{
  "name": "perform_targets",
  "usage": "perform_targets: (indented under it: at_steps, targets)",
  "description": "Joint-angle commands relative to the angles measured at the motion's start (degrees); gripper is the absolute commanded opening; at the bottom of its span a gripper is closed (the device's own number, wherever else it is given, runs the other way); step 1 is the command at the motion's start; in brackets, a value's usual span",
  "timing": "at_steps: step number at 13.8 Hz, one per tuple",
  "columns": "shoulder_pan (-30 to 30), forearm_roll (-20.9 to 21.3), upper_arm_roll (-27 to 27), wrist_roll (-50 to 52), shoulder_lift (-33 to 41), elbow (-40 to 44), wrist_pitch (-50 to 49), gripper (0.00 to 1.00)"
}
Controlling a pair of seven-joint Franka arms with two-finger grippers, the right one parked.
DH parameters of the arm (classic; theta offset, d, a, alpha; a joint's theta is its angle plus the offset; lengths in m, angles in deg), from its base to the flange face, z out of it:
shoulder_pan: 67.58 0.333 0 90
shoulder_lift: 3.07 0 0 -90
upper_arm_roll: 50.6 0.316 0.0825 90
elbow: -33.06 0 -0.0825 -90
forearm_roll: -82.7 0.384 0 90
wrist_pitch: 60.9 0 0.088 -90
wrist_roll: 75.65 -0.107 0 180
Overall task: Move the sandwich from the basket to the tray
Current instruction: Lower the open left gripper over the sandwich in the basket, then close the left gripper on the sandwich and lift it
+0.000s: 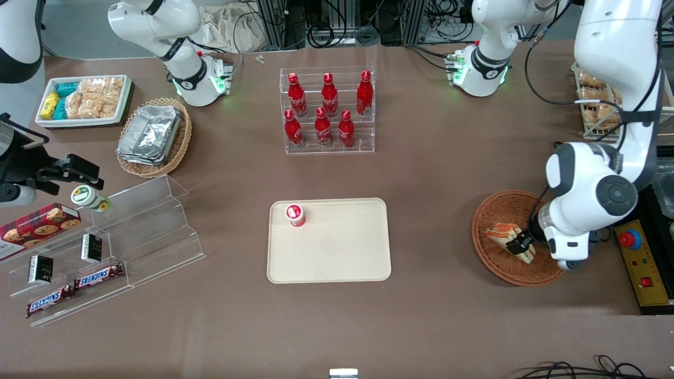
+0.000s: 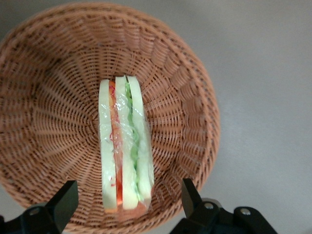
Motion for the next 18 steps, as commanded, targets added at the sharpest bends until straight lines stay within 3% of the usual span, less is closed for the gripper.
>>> perform_targets:
  at_steps: [1,3,4,5,8,9,12,18]
  targets:
    - [0.41,0.85,0.25,1.79,-0.55,-3.78,5.65,0.94]
    - [0.67,2.24,0.33,1.70,-0.82,-4.58,6.72,0.90]
    - [0.76,2.86,0.42,1.79,-0.99,-4.58,6.81,0.82]
    - [0.85,2.87,0.42,1.71,-1.25,-4.58,6.81,0.67]
    - [0.85,2.87,0.34,2.93,-0.29,-4.32,6.20,0.08]
    - [0.85,2.87,0.33,3.63,0.67,-4.06,5.41,0.00]
    - [0.50,2.43,0.16,4.52,5.76,-0.82,-4.40,0.00]
    - [0.14,1.73,-4.05,3.29,9.03,24.56,-41.22,0.00]
